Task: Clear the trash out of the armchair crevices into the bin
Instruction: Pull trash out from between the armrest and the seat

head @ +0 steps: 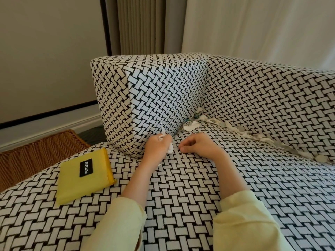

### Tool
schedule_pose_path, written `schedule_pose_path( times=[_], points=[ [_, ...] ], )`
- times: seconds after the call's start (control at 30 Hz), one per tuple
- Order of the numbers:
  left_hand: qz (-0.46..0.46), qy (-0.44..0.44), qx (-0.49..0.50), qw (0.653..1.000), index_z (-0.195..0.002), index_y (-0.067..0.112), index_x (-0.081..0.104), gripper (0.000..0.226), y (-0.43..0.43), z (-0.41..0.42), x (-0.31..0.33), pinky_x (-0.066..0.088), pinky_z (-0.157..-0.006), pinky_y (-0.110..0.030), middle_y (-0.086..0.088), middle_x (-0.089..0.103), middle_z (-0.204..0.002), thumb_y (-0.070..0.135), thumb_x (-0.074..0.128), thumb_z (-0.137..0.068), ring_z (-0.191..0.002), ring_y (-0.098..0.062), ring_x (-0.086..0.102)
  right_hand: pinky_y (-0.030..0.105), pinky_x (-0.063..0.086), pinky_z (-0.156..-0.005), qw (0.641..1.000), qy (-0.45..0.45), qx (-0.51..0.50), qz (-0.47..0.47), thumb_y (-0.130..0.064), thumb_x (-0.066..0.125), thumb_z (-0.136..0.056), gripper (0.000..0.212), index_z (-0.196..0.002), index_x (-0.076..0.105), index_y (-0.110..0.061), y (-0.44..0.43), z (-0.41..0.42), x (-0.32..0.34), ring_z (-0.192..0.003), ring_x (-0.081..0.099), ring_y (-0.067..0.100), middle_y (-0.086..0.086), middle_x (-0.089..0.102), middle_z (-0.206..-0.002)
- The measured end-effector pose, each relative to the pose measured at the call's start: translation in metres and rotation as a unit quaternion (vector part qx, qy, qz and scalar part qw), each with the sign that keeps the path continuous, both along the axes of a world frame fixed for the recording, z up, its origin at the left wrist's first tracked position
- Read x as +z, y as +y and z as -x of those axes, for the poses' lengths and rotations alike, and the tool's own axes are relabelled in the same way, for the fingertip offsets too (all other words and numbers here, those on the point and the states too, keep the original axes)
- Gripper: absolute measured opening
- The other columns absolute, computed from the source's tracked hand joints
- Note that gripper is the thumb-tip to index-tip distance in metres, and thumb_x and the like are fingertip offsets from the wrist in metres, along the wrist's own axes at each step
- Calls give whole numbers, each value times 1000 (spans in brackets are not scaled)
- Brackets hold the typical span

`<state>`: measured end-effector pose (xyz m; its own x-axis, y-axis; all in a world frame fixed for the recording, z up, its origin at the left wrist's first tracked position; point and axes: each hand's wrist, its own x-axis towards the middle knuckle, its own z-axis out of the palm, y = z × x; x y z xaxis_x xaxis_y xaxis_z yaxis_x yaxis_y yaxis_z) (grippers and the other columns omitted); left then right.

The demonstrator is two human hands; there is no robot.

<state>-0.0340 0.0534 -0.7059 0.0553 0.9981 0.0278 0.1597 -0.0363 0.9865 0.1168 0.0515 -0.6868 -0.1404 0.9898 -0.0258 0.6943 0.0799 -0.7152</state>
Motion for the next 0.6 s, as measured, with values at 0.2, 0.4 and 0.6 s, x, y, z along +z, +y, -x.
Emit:
schedule_pose_path(
  times=[0.2, 0.4, 0.6],
  points=[
    [-28, 22, 7, 999, -67, 10, 51, 22, -4, 2, -1, 29, -48, -23, -3, 44, -59, 17, 50, -88, -52, -13, 35, 9, 32, -63, 998, -64, 23, -17, -13, 59, -89, 12, -94, 68, -8, -6, 6, -1, -70, 44, -5, -18, 50, -77],
    [-38, 48, 22, 998, -61, 13, 49, 30, -10, 4, 0, 28, -40, -16, 2, 44, -56, 19, 49, -91, -47, -10, 34, 8, 40, -65, 999, 45, -3, -9, -13, 65, -84, 9, -92, 69, -11, -22, 1, -2, -74, 53, -4, -16, 59, -79],
    [-27, 49, 13, 998, -60, 14, 48, 30, -19, 8, 4, 29, -39, -17, 1, 44, -55, 16, 51, -89, -46, -10, 35, 11, 38, -69, 998, -45, 6, -37, -14, 68, -81, 8, -88, 71, -11, -24, 11, -5, -75, 51, 3, -10, 58, -81]
  ],
)
